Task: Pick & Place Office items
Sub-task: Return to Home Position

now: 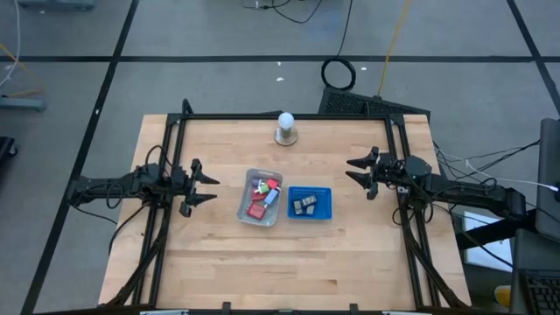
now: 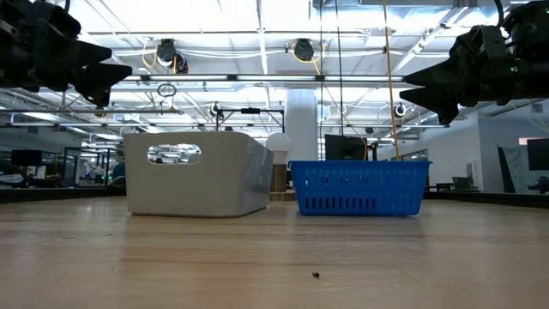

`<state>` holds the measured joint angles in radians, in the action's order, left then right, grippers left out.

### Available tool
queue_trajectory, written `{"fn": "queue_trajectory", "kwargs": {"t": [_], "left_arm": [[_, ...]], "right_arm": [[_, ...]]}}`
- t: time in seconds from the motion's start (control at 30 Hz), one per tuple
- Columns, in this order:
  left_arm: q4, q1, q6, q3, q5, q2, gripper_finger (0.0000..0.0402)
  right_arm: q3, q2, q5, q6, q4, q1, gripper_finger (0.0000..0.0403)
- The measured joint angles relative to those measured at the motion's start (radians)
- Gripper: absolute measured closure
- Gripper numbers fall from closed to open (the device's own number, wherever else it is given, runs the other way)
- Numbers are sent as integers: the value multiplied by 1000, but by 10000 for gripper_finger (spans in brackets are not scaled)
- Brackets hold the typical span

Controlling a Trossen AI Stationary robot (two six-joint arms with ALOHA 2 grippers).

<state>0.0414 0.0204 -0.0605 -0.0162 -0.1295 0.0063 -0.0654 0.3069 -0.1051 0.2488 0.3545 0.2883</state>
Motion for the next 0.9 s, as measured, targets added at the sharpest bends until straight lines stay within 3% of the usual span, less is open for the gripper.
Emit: {"fn": "queue_trajectory", "kwargs": {"t": [0.3, 0.9], "left_arm": [[0, 0, 0, 0, 0, 0, 201], [0, 0, 0, 0, 0, 0, 169]], "right_arm": [[0, 0, 0, 0, 0, 0, 206], [0, 0, 0, 0, 0, 0, 206]]}}
